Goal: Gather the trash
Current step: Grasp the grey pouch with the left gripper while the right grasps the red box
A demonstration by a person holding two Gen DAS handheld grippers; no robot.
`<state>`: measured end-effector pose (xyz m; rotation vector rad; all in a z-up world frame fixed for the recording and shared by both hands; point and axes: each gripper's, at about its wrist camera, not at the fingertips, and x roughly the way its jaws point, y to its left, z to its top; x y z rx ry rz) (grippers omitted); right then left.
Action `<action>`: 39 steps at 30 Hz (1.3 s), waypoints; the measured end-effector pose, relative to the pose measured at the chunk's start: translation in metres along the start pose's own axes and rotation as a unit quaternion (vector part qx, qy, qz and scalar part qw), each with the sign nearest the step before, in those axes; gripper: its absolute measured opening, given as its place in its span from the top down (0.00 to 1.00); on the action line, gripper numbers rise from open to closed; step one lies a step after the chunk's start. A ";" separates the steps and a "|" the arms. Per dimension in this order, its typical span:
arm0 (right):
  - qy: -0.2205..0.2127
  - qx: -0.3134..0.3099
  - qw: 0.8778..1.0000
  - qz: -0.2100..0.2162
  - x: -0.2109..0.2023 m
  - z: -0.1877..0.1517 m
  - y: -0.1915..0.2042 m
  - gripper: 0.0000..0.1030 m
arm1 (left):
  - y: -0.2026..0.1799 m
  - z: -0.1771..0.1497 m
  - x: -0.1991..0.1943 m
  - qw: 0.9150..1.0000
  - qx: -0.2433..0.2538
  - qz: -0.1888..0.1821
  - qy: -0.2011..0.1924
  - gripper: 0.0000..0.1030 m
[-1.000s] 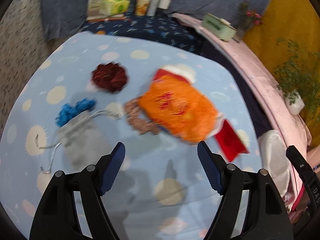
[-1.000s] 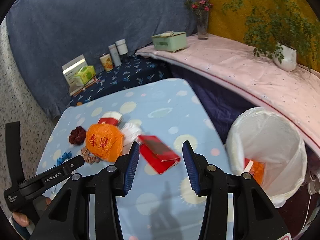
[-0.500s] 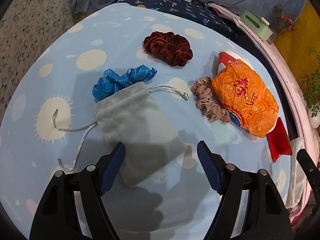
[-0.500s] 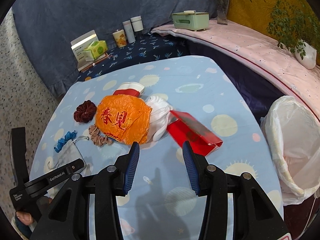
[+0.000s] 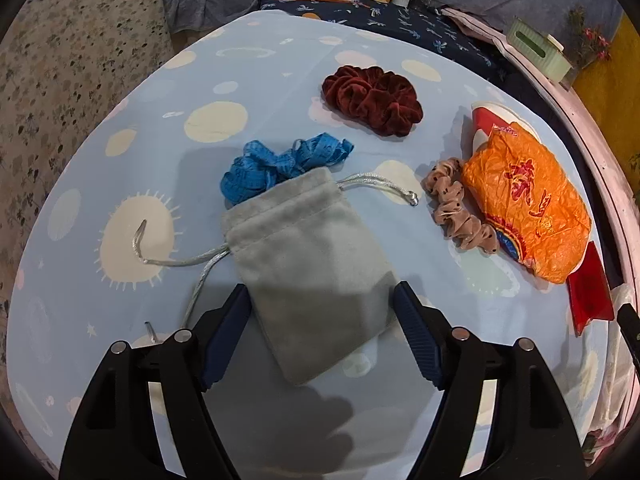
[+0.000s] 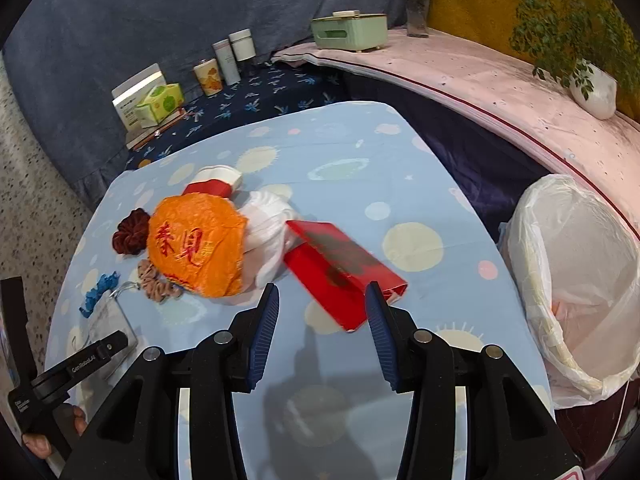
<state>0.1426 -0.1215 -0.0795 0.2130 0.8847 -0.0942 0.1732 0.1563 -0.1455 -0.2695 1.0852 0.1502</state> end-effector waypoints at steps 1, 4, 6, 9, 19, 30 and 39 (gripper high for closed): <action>-0.001 -0.002 1.000 -0.003 0.002 0.001 -0.001 0.57 | -0.003 0.001 0.000 1.000 0.002 0.000 -0.001 0.39; 0.001 -0.008 1.000 -0.012 0.010 0.004 -0.004 0.57 | -0.009 0.002 0.000 1.000 0.018 -0.001 -0.009 0.63; 0.004 -0.009 1.000 -0.017 0.016 0.006 -0.006 0.57 | -0.012 0.003 0.000 1.000 0.024 -0.008 -0.002 0.75; 0.011 -0.008 1.000 -0.022 0.026 0.008 -0.009 0.57 | -0.017 0.002 0.000 0.999 0.033 -0.020 -0.001 0.93; 0.015 -0.015 0.999 -0.024 0.033 0.007 -0.012 0.84 | -0.044 -0.006 -0.019 0.995 0.064 -0.074 -0.007 0.94; -0.029 0.000 1.000 -0.003 -0.009 0.017 -0.025 0.97 | -0.100 -0.009 -0.055 0.985 0.109 -0.132 -0.026 0.94; -0.067 0.020 0.998 -0.004 -0.056 0.026 -0.047 0.97 | -0.165 -0.010 -0.092 0.970 0.164 -0.173 -0.055 0.94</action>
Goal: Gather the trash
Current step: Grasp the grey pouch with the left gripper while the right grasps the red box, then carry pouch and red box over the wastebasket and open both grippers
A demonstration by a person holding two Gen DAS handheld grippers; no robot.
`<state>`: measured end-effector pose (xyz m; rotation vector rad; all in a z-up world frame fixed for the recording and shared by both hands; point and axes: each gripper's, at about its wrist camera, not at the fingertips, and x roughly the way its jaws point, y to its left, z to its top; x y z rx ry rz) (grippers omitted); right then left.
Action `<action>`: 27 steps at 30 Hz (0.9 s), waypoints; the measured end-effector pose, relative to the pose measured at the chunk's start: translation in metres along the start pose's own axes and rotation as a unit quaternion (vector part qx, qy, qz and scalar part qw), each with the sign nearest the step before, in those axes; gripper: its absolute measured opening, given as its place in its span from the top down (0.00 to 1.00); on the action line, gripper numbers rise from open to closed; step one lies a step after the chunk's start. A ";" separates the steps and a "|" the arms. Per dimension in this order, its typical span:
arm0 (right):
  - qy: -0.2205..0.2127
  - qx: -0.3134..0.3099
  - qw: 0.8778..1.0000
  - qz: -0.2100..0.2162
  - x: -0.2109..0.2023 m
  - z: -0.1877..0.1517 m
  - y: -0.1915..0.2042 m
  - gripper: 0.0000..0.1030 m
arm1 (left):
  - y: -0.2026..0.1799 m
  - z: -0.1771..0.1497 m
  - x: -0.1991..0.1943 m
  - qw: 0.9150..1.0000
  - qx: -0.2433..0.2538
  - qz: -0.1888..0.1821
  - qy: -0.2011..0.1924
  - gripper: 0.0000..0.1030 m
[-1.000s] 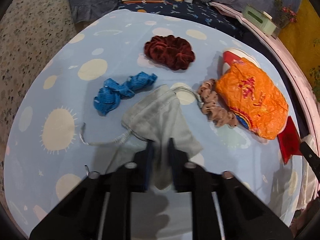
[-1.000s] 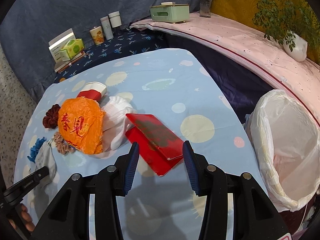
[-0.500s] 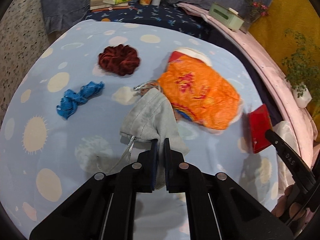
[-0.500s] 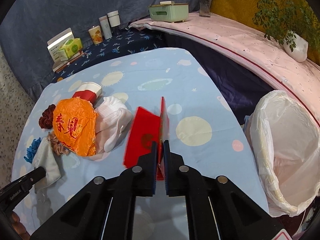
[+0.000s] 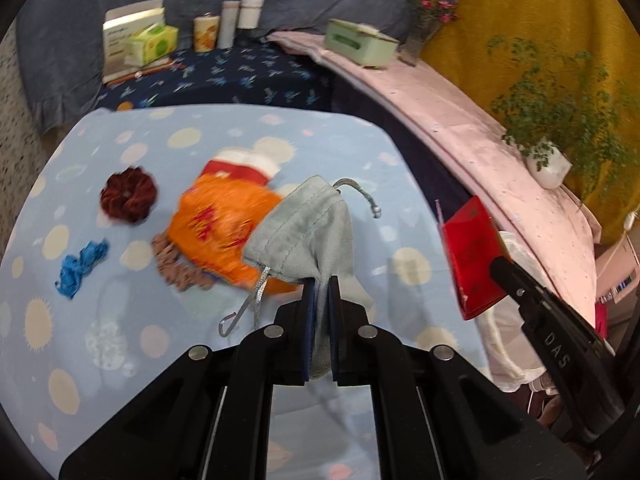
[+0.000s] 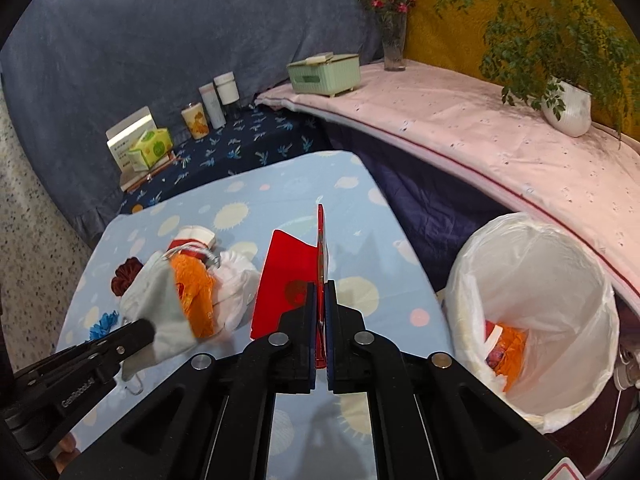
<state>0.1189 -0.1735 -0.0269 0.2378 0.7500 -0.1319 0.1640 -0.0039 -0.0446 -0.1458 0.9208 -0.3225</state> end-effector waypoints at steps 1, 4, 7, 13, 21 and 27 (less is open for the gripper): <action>-0.004 0.003 1.000 -0.002 -0.006 0.001 -0.005 0.97 | -0.008 0.002 -0.001 1.000 0.007 -0.004 -0.003 0.94; -0.014 0.014 1.000 -0.010 -0.020 0.004 -0.019 0.97 | -0.035 0.007 -0.004 0.999 0.028 -0.018 -0.008 0.94; -0.024 0.028 0.999 -0.018 -0.032 0.007 -0.037 0.97 | -0.060 0.010 -0.006 0.998 0.048 -0.033 -0.011 0.94; -0.045 0.059 0.996 -0.041 -0.053 0.008 -0.078 0.97 | -0.110 0.010 -0.005 0.994 0.087 -0.059 -0.012 0.94; -0.057 0.097 0.991 -0.072 -0.072 0.002 -0.130 0.97 | -0.166 0.003 0.004 0.986 0.130 -0.099 0.005 0.94; -0.058 0.120 0.987 -0.092 -0.079 -0.005 -0.161 0.97 | -0.200 -0.004 0.010 0.980 0.157 -0.120 0.015 0.94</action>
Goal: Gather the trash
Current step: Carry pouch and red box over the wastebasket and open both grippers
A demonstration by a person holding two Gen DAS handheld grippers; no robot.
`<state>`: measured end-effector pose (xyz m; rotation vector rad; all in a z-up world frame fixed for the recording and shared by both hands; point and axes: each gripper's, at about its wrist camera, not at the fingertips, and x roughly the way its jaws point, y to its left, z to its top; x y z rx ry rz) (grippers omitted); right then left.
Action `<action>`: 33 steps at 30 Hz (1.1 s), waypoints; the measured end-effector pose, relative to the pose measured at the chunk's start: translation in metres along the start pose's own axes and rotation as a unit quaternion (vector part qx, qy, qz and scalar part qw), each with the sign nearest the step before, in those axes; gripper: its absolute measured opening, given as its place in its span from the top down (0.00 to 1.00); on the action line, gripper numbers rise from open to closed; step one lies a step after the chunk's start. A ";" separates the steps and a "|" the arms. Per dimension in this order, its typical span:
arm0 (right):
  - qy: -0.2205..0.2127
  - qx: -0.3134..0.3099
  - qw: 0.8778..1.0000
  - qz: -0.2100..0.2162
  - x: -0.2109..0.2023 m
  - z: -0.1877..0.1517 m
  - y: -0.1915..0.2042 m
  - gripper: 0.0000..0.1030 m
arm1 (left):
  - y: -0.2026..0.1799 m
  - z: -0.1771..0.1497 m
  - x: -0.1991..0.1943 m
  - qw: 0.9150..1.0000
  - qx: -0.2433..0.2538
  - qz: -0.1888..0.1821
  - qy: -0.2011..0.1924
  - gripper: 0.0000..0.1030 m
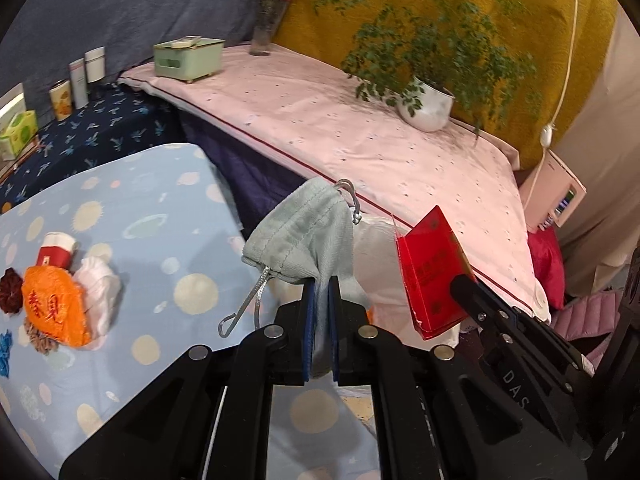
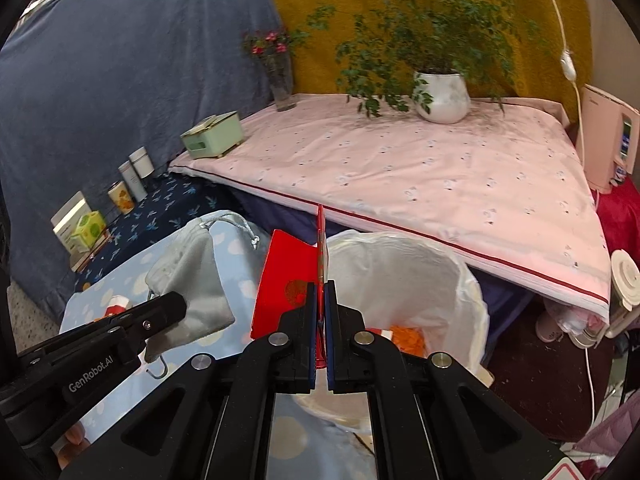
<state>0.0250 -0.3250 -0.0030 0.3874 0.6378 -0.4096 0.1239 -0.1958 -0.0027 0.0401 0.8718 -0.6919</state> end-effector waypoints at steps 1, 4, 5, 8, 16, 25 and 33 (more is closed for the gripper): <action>0.000 0.003 1.000 -0.002 0.000 -0.001 -0.004 0.97 | -0.005 0.000 0.002 1.000 0.004 -0.003 0.001 0.94; 0.000 0.013 1.000 -0.008 0.001 -0.001 -0.015 0.97 | -0.016 0.001 0.006 1.000 0.013 -0.010 0.003 0.94; -0.001 0.015 1.000 -0.009 0.001 -0.001 -0.017 0.97 | -0.020 0.002 0.008 1.000 0.016 -0.013 0.005 0.94; -0.001 0.019 1.000 -0.012 0.002 -0.001 -0.024 0.97 | -0.029 0.003 0.015 0.999 0.023 -0.021 0.014 0.91; -0.004 0.040 0.999 -0.021 0.000 -0.004 -0.035 0.68 | -0.026 0.003 0.017 1.000 0.007 -0.004 0.008 0.46; -0.004 0.029 0.999 -0.018 0.000 -0.005 -0.025 0.68 | -0.013 0.003 0.013 1.000 -0.005 0.012 0.003 0.46; -0.001 0.012 1.000 -0.009 0.001 -0.005 -0.005 0.68 | 0.007 0.001 0.004 0.999 -0.025 0.021 -0.003 0.46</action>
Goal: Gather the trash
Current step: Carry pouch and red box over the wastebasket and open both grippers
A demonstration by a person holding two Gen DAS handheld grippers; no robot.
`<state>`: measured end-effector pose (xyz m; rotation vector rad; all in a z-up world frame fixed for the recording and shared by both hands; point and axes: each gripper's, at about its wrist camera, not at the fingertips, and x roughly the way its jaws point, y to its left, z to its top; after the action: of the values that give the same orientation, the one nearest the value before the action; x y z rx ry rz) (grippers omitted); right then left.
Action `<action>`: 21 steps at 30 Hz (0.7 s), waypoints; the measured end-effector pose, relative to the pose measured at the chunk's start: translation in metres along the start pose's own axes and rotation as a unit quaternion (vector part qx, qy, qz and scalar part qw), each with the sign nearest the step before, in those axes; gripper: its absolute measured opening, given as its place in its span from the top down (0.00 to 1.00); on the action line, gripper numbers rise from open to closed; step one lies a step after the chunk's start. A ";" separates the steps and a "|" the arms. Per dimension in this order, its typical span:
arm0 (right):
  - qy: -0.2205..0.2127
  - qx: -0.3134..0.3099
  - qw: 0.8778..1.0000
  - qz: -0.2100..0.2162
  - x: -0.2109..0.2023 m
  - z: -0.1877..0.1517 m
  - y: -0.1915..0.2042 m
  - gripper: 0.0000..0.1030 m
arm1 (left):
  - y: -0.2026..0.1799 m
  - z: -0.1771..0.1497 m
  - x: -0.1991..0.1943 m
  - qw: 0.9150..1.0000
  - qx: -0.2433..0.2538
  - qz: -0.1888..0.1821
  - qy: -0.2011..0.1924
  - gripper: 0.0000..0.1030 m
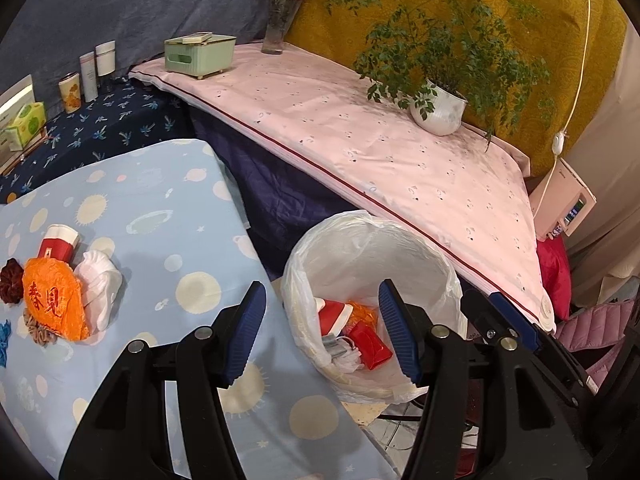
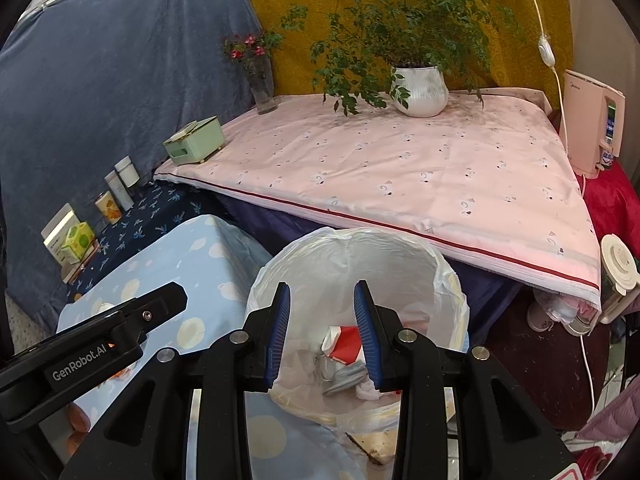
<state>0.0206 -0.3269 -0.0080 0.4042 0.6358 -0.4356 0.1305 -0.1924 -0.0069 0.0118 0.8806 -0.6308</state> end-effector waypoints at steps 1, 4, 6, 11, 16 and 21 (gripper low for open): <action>0.001 -0.003 1.000 0.002 0.000 0.000 0.004 0.68 | 0.004 0.000 -0.001 1.000 -0.004 0.002 -0.001 0.46; 0.002 -0.012 1.000 0.006 0.000 -0.001 0.014 0.68 | 0.015 0.000 -0.005 1.000 -0.015 0.007 -0.004 0.46; 0.002 -0.018 1.000 0.011 -0.001 -0.002 0.022 0.68 | 0.022 0.000 -0.008 1.000 -0.021 0.010 -0.005 0.46; 0.004 -0.035 0.999 0.024 -0.002 -0.003 0.043 0.67 | 0.043 -0.001 -0.016 0.999 -0.039 0.020 -0.012 0.46; 0.009 -0.058 0.998 0.034 -0.001 -0.007 0.068 0.63 | 0.067 -0.002 -0.023 0.998 -0.061 0.029 -0.017 0.46; 0.011 -0.078 0.996 0.043 -0.001 -0.010 0.091 0.63 | 0.092 -0.006 -0.031 0.996 -0.083 0.039 -0.021 0.46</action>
<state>0.0618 -0.2459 0.0059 0.2869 0.6666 -0.2965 0.1597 -0.0993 -0.0107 -0.1153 0.8853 -0.4822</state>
